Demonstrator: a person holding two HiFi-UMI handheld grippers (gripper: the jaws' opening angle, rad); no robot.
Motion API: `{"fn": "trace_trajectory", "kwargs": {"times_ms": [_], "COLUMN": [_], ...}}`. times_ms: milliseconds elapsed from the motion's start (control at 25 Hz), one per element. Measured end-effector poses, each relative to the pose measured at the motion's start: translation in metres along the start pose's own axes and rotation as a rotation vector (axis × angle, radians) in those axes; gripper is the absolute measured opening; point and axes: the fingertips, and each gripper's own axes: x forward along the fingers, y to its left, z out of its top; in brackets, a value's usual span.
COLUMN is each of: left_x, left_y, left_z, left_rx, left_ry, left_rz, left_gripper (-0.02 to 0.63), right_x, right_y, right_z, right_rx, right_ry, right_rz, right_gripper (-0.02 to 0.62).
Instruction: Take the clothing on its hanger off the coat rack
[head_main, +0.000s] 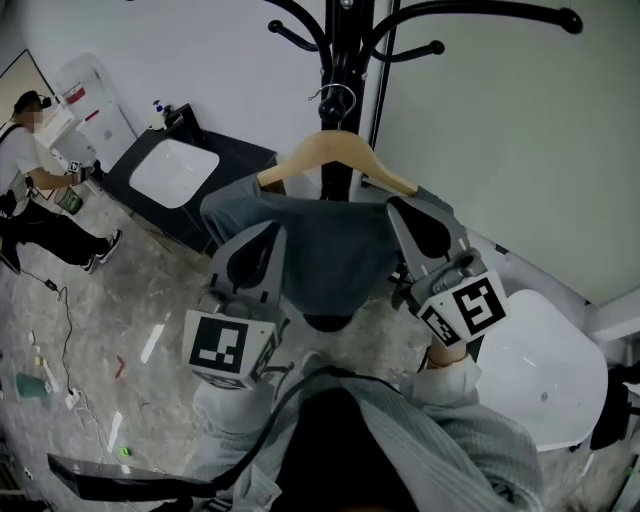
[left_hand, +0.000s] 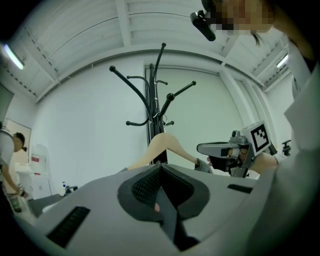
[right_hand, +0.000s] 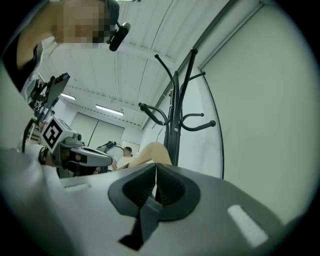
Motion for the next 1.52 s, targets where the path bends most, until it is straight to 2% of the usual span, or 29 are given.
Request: {"fn": "trace_trajectory", "kwargs": {"times_ms": [200,400,560,640,760,920,1120,1240,1280,1320,1520], "left_x": [0.024,0.036,0.045,0.049,0.065,0.080,0.090,0.093,0.093,0.093,0.093], "left_y": [0.021,0.038,0.041,0.040,0.040,0.028,0.024,0.026,0.025,0.025,0.022], "left_z": [0.023,0.035,0.038,0.031,0.016,-0.003,-0.017,-0.017,-0.017,-0.017,-0.018], "left_rx": [0.125,0.274,0.352,0.386,0.423,0.446,0.452,0.461,0.454,0.444,0.387], "left_ry": [-0.019,-0.013,0.016,0.060,0.127,0.154,0.172,0.172,0.174,0.177,0.205], "left_rz": [-0.207,-0.332,-0.487,-0.573,-0.655,-0.735,-0.773,-0.787,-0.797,-0.810,-0.870], "left_gripper": [0.005,0.010,0.139,0.177,0.189,0.189,0.185,0.089,0.087,0.086,0.077], "right_x": [0.010,0.019,0.027,0.032,0.039,0.043,0.051,0.054,0.055,0.056,0.054], "right_y": [-0.023,-0.030,-0.032,-0.033,-0.032,-0.027,-0.017,-0.017,-0.019,-0.020,-0.021], "right_z": [0.014,0.012,0.008,0.002,-0.015,-0.037,-0.055,-0.061,-0.062,-0.062,-0.061], "right_rx": [-0.087,-0.168,-0.165,-0.150,-0.150,-0.133,-0.128,-0.150,-0.151,-0.150,-0.164], "right_ry": [0.028,0.125,0.217,0.271,0.382,0.509,0.570,0.587,0.591,0.595,0.605], "right_rz": [0.018,0.164,0.315,0.392,0.492,0.600,0.665,0.657,0.647,0.642,0.629], "right_gripper": [0.006,0.040,0.111,0.131,0.144,0.144,0.142,0.087,0.051,0.044,0.043]}}
